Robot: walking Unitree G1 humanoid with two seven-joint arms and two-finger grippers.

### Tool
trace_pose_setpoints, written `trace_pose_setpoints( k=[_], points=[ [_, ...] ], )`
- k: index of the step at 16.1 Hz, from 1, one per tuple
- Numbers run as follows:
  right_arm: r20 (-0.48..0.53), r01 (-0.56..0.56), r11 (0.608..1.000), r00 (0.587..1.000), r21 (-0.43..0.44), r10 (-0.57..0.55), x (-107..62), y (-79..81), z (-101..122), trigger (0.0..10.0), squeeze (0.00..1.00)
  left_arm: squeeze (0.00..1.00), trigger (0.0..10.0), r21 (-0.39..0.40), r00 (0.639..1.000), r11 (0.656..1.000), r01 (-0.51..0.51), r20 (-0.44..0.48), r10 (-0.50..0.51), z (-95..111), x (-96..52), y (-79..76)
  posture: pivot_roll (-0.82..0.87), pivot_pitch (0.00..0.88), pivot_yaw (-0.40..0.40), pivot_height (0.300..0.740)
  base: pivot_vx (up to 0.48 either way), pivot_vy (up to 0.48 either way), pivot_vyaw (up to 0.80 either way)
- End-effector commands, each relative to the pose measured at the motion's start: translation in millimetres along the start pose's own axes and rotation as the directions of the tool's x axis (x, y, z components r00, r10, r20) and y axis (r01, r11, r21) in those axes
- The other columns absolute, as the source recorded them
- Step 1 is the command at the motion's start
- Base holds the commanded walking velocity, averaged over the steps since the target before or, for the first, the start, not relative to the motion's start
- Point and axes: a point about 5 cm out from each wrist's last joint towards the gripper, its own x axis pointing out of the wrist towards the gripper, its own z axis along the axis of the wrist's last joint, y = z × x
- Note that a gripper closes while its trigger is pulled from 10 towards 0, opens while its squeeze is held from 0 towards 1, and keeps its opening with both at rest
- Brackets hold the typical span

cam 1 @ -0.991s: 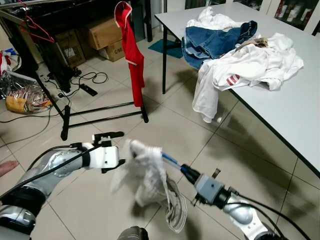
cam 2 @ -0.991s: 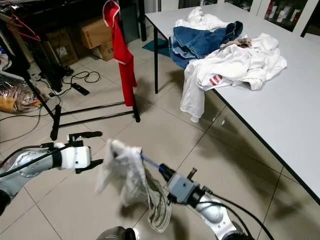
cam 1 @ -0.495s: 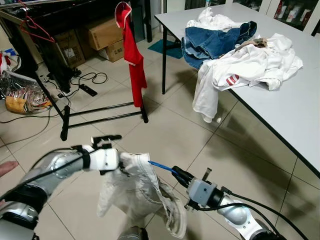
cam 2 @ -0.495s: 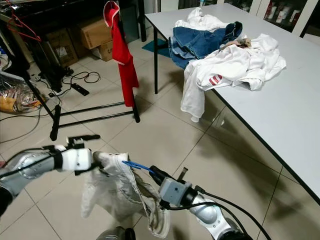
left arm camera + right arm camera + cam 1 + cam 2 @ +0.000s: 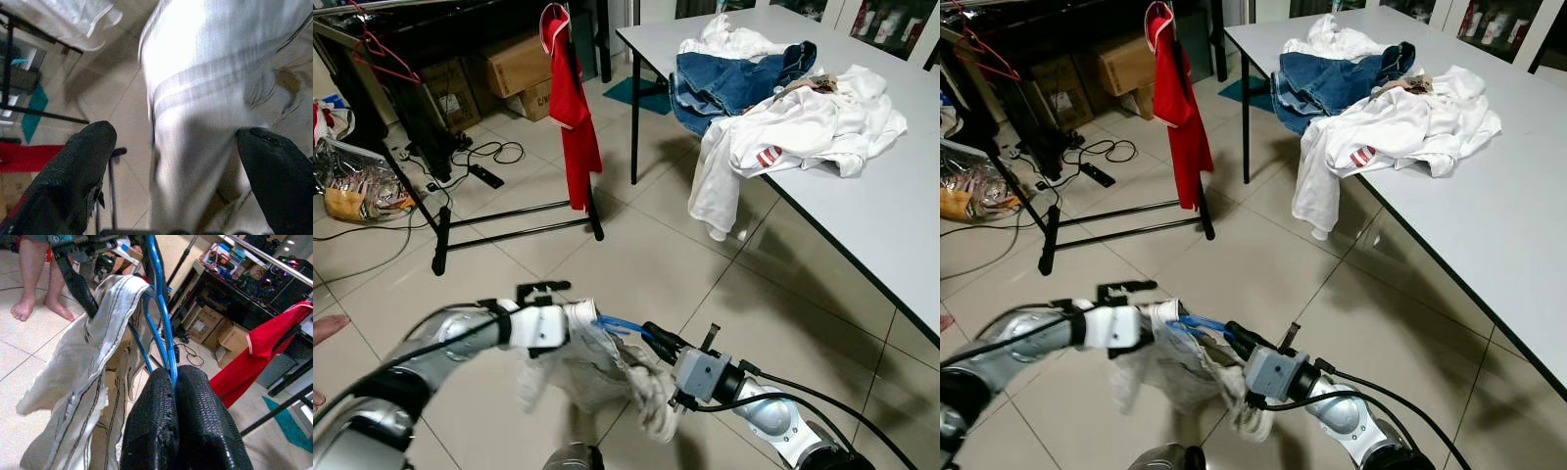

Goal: Hang hanger

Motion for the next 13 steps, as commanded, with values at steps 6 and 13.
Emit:
trace_pose_setpoints(
  k=[6, 13],
  points=[
    [0.14, 0.033, 0.997, 0.99, -0.067, -0.023, 16.4, -12.8, 21.3, 10.0, 0.0, 0.0, 10.0, 0.034, 0.996, 0.998, 0.052, 0.075, -0.054, 20.3, 20.0, -4.5, 0.06, 0.0, 0.092, 0.74, 0.0, 0.0, 0.0],
    [0.117, 0.049, 0.997, 0.992, -0.057, -0.042, 14.6, -14.4, 17.5, 10.0, 0.0, 0.0, 10.0, 0.041, 0.999, 0.999, -0.018, 0.033, 0.016, 16.1, 17.0, 1.6, 0.07, 0.0, 0.088, 0.74, 0.0, 0.0, 0.0]
  ],
)
